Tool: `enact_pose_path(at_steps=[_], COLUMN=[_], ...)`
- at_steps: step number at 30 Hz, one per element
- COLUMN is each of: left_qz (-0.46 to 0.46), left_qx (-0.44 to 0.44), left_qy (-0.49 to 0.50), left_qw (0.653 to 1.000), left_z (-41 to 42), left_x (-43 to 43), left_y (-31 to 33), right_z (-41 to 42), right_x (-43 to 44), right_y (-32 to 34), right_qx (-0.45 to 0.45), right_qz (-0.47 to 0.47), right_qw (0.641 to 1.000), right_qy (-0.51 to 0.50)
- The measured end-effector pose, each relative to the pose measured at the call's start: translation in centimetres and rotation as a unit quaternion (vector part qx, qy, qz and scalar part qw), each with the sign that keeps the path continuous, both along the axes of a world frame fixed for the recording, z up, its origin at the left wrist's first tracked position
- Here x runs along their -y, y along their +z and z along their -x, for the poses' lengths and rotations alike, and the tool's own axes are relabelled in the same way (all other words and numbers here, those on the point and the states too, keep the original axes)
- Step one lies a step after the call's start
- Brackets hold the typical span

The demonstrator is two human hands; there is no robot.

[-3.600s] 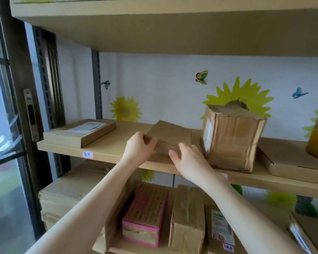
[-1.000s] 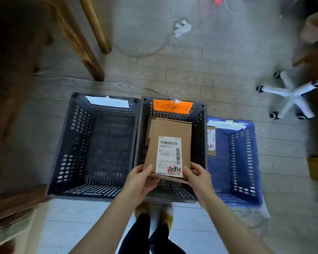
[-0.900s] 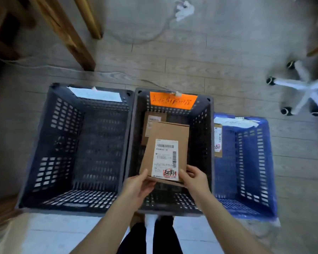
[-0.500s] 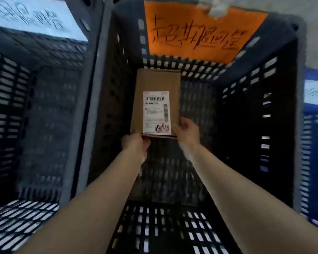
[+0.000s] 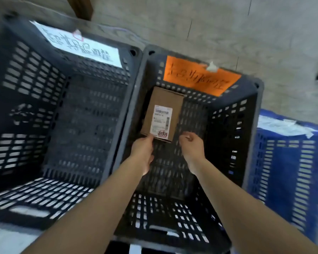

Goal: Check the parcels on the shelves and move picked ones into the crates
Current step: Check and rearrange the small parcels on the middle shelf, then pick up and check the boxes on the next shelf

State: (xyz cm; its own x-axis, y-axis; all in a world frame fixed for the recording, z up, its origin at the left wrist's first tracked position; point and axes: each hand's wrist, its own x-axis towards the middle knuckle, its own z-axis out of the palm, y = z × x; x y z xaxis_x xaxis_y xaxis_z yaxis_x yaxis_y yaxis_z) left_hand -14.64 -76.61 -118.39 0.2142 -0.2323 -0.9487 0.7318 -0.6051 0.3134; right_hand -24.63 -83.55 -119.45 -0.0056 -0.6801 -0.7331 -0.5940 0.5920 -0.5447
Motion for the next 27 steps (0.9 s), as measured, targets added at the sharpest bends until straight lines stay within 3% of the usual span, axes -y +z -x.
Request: enact_pose_path(at_steps=[4, 13, 21, 27], left_qz=[0.001, 0.053, 0.098, 0.109], left_qx=[0.091, 0.193, 0.328, 0.435], left_qy=[-0.059, 0.102, 0.312, 0.421], left_qw=[0.994, 0.974, 0.886, 0.788], left_z=[-1.8, -7.1, -1.6, 2.8], left_x=[-3.8, -15.8, -32.4, -45.7], left_y=[11.2, 36.1, 55.7, 66.9], right_z=[-1.4, -9.6, -10.5, -10.8], right_x=[-1.4, -8.1, -21.4, -34.5], right_y=[11.8, 37.4, 56.2, 69.1], right_qx=[0.039, 0.225, 0.369, 0.461], right_qz=[0.008, 0.041, 0.078, 0.092], right_qw=[0.998, 0.943, 0.810, 0.681], right_qy=[0.051, 0.242, 0.450, 0.561])
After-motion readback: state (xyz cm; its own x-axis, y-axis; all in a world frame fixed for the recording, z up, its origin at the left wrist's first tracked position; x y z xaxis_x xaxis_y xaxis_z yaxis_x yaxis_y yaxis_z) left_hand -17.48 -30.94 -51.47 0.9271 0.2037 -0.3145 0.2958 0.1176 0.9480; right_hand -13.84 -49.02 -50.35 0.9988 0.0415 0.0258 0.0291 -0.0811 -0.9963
